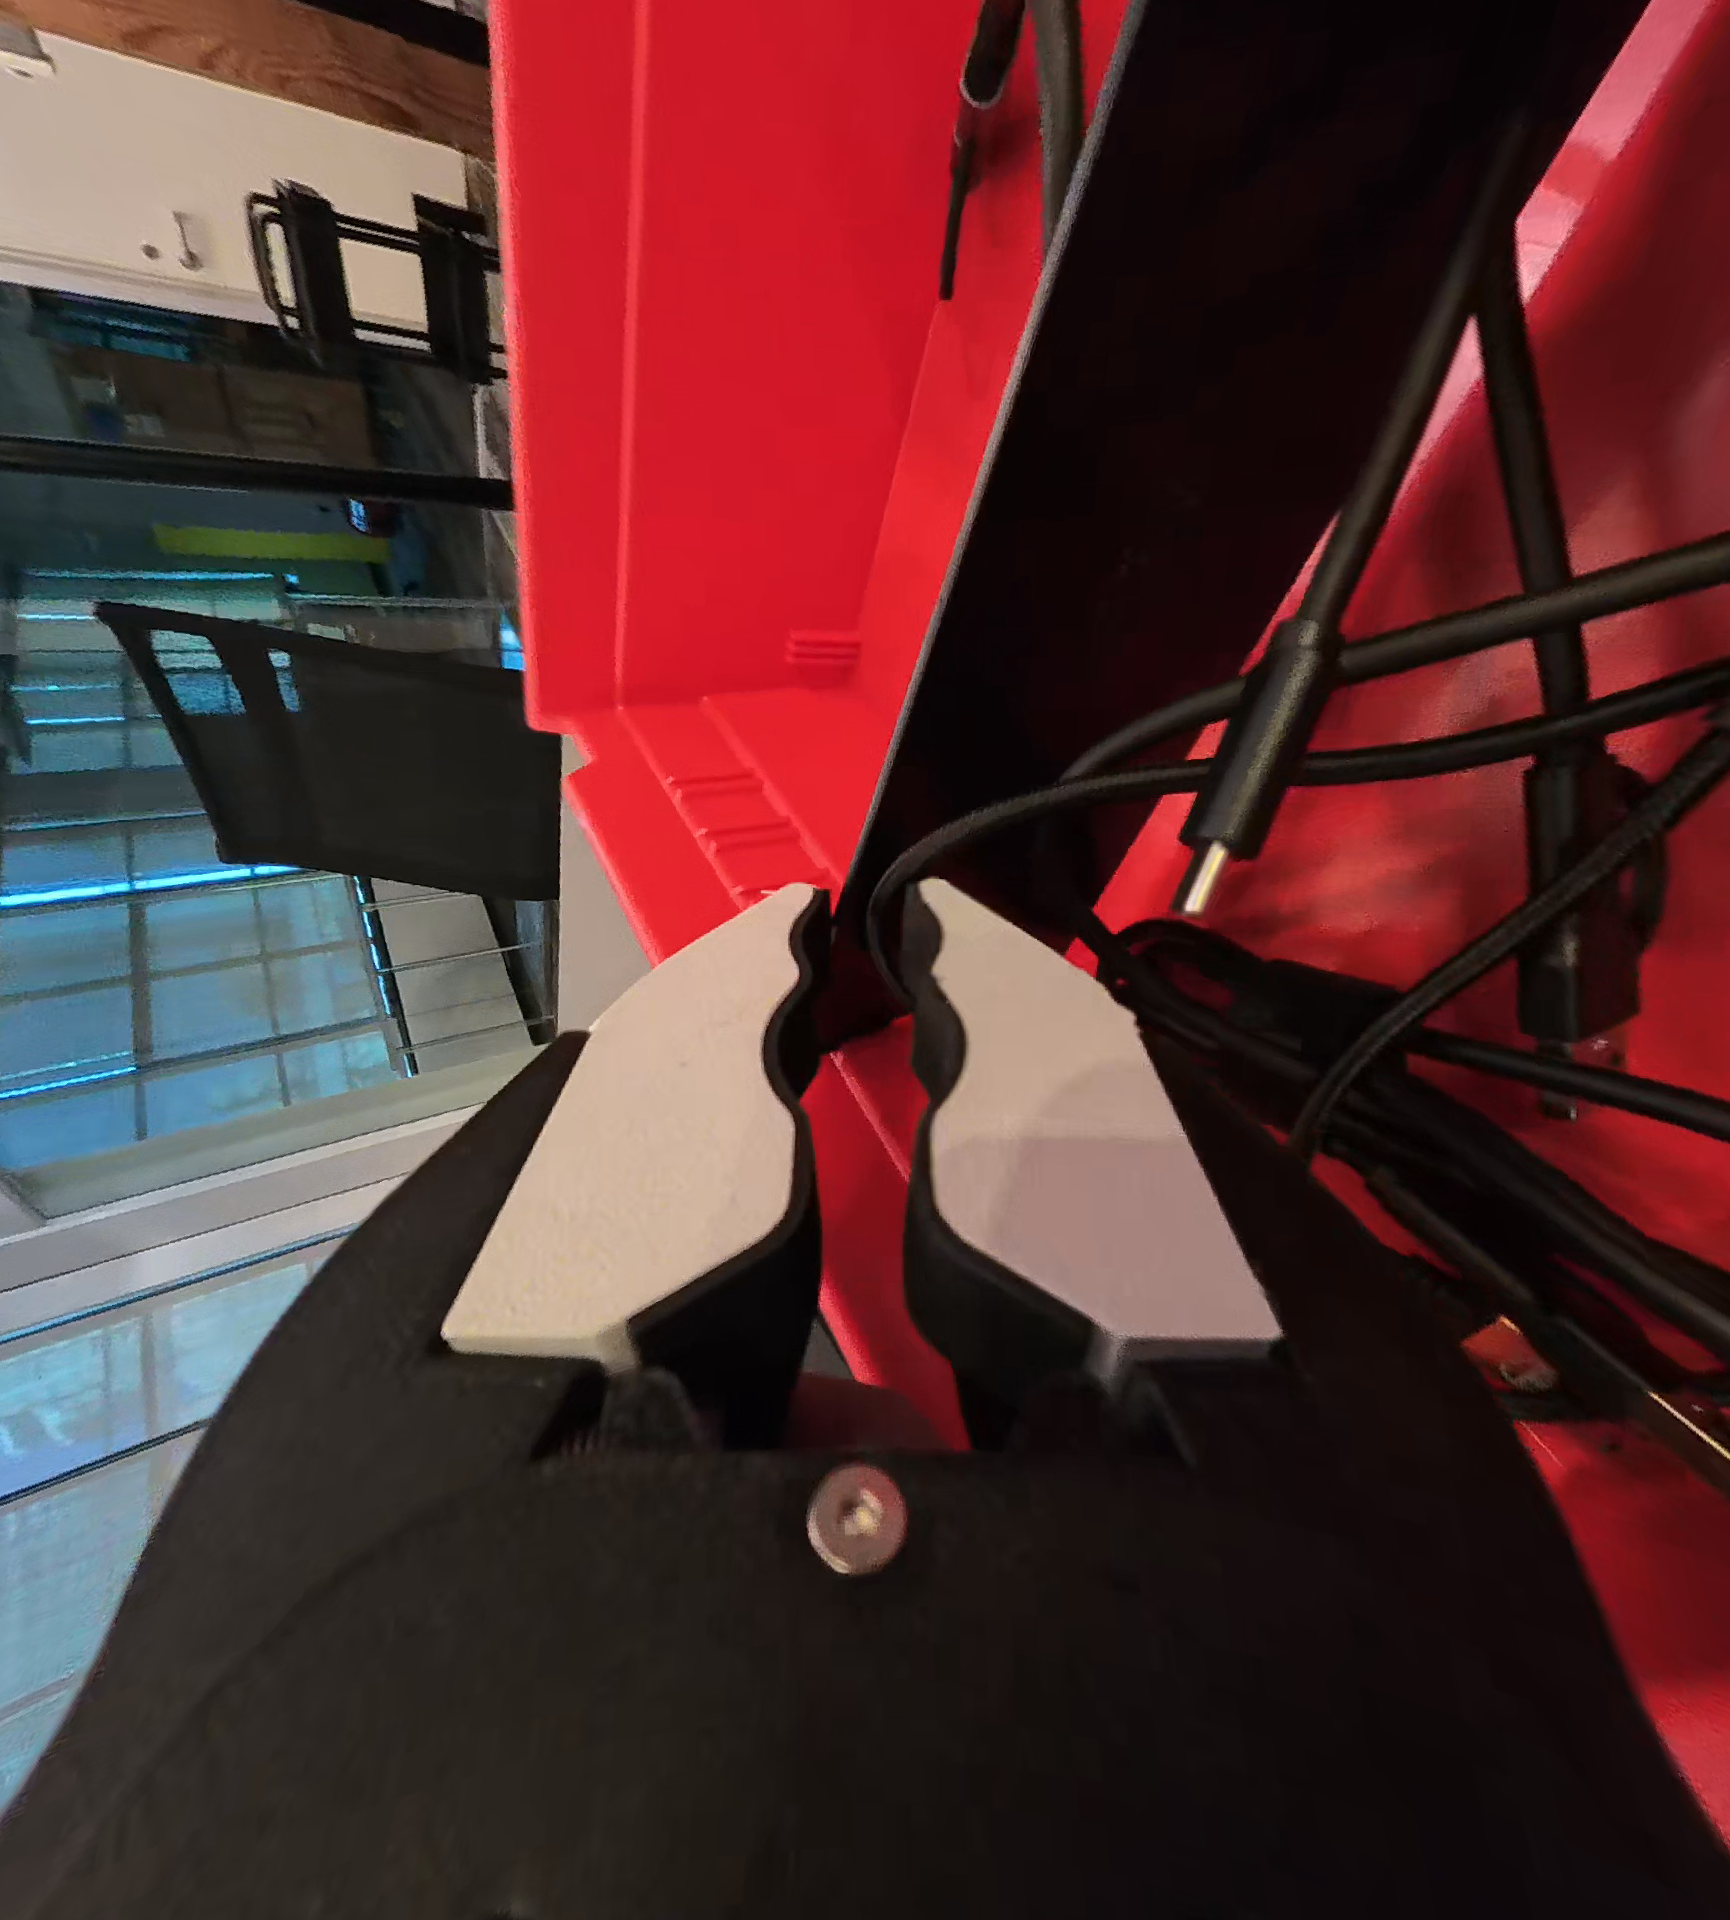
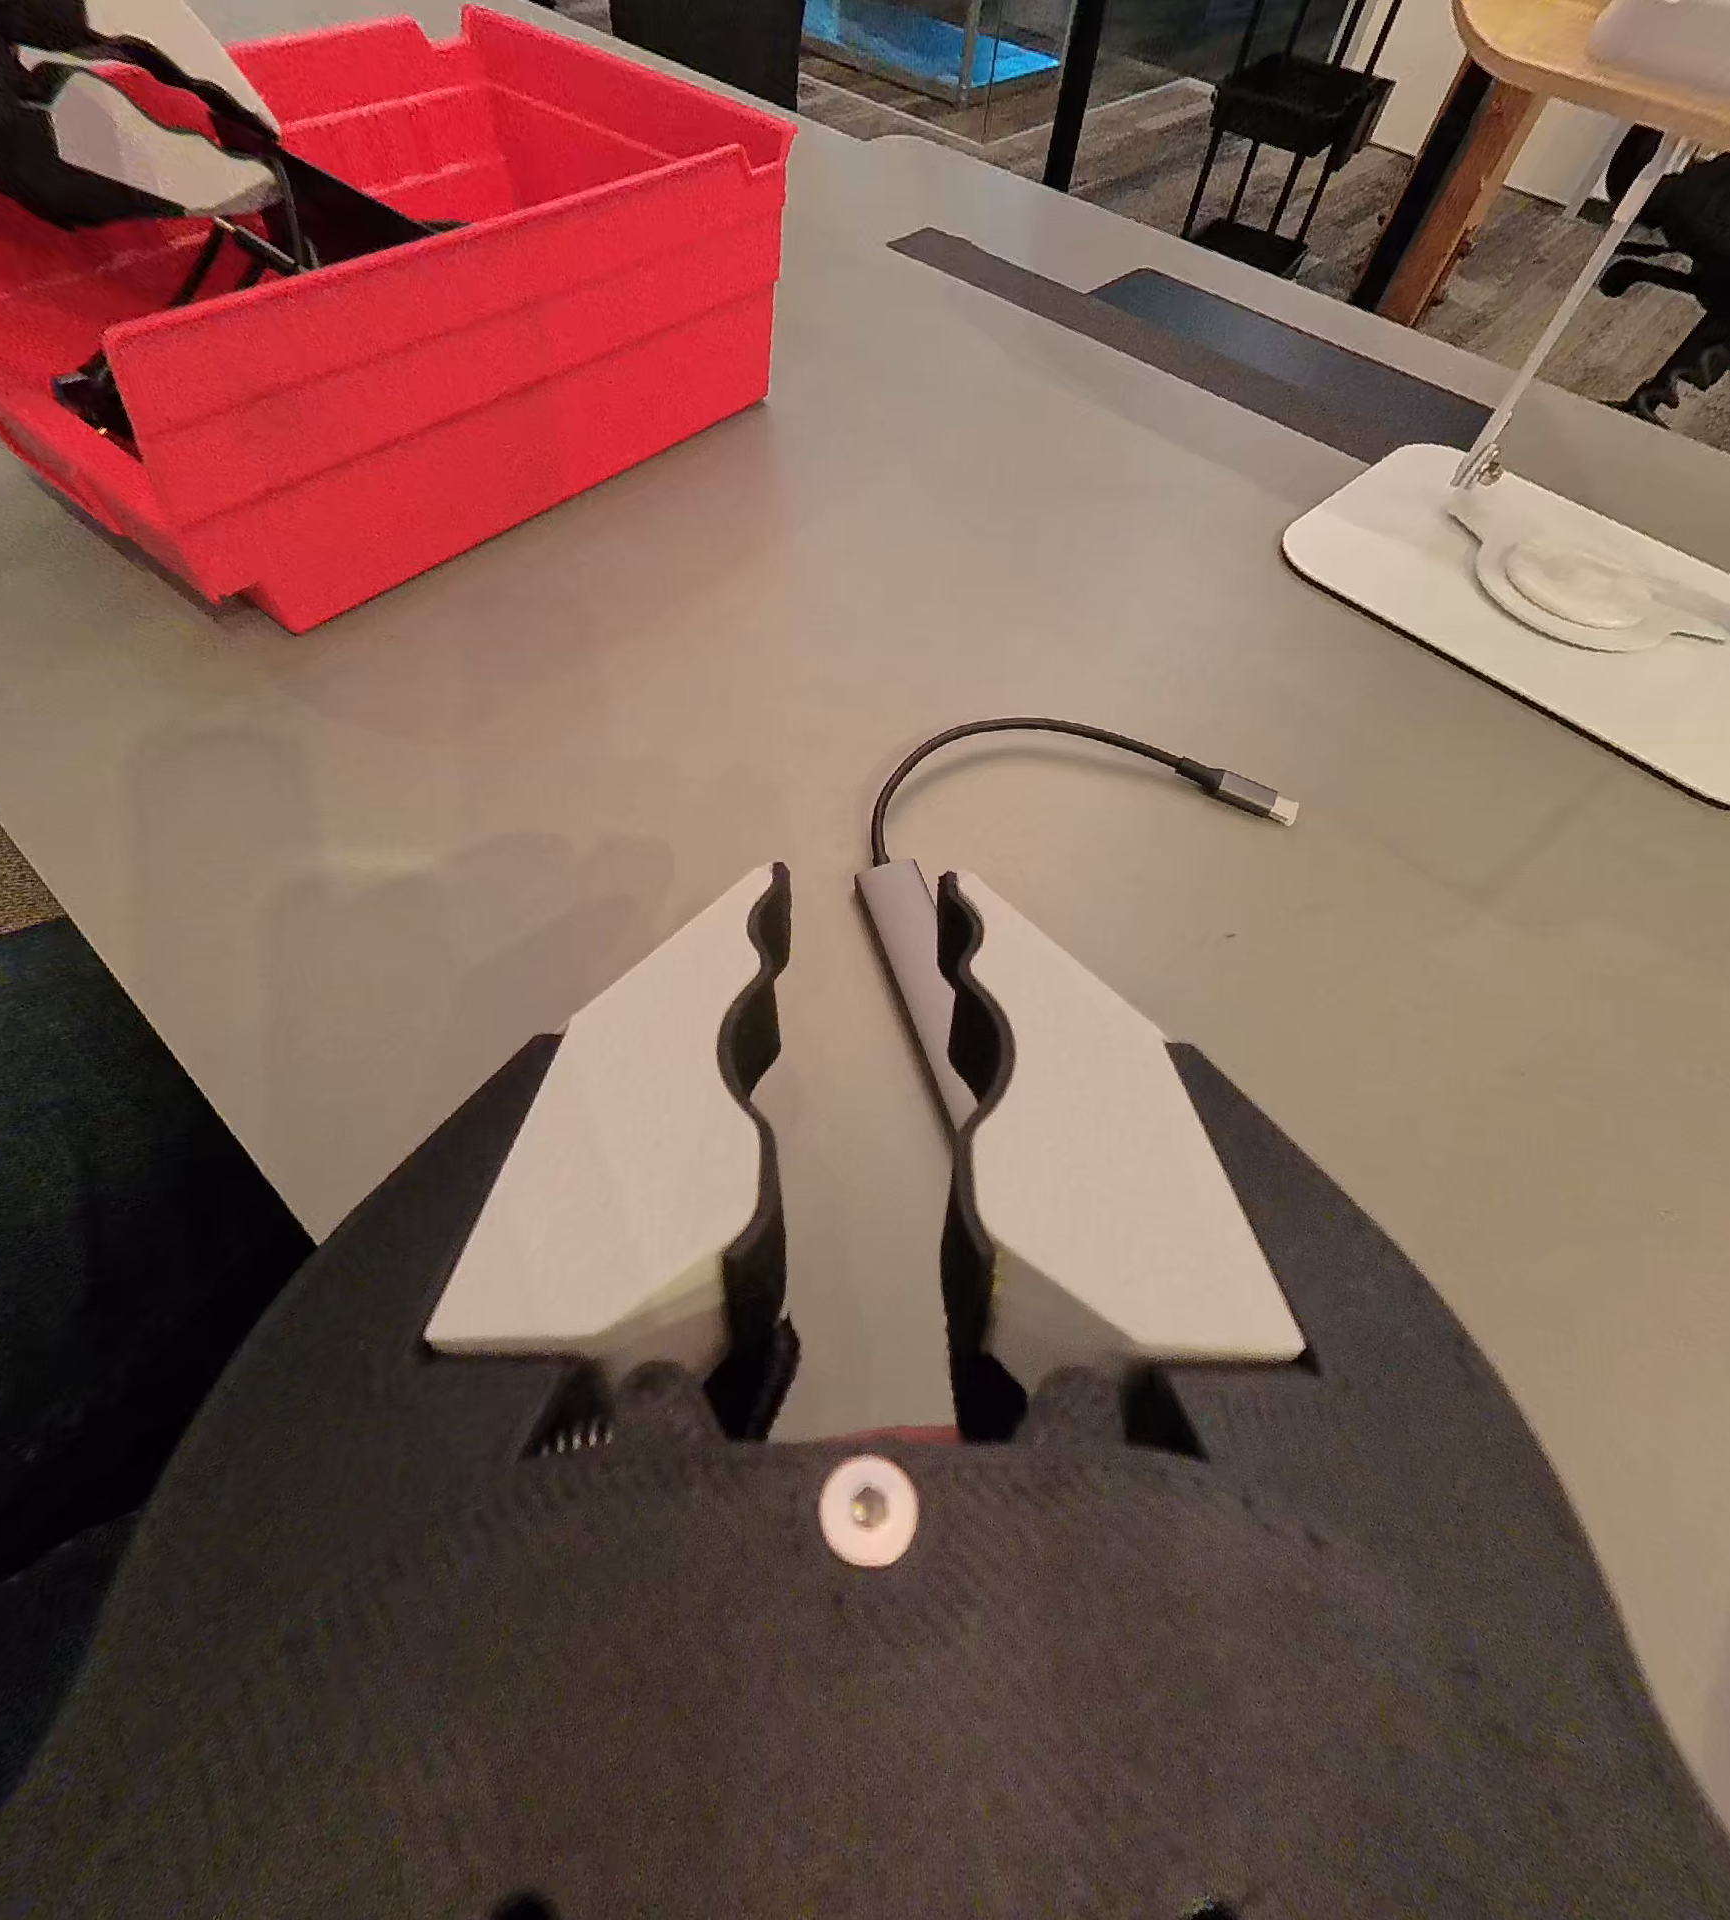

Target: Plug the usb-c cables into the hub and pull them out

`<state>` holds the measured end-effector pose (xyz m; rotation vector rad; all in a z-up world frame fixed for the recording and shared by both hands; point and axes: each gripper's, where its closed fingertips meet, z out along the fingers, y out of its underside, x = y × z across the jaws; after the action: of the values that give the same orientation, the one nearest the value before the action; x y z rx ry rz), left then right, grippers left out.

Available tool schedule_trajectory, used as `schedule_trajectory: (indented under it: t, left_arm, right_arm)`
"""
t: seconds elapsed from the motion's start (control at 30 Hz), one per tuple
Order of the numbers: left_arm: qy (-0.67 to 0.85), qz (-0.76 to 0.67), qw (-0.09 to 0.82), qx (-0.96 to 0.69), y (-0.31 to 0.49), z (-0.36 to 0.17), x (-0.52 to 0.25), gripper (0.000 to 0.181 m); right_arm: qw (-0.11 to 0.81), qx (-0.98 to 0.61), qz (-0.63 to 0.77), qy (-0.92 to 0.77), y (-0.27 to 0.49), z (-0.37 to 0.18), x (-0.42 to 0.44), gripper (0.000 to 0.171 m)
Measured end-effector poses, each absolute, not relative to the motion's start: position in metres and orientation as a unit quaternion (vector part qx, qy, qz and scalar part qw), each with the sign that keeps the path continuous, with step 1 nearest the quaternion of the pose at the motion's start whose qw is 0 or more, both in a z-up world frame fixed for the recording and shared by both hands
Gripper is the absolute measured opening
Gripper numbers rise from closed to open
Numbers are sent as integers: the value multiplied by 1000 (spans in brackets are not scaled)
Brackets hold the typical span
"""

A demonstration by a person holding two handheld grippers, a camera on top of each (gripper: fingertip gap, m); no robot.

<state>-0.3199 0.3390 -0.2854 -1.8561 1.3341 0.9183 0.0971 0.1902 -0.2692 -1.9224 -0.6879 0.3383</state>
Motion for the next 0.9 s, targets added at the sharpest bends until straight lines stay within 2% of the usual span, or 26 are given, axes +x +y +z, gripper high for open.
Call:
schedule_trajectory:
  t: [0.13, 0.4, 0.9]
  left_arm:
    - [499, 352, 381, -694, 340, -271, -318, 4]
    - [469, 343, 443, -683, 337, -241, -321, 4]
    - [396, 396, 540, -628, 328, -138, -315, 4]
  right_arm:
    - [510, -799, 141, -287, 190, -270, 96, 26]
    - [511, -798, 140, -286, 190, -269, 96, 26]
    - [514, -796, 138, -288, 189, -267, 95, 26]
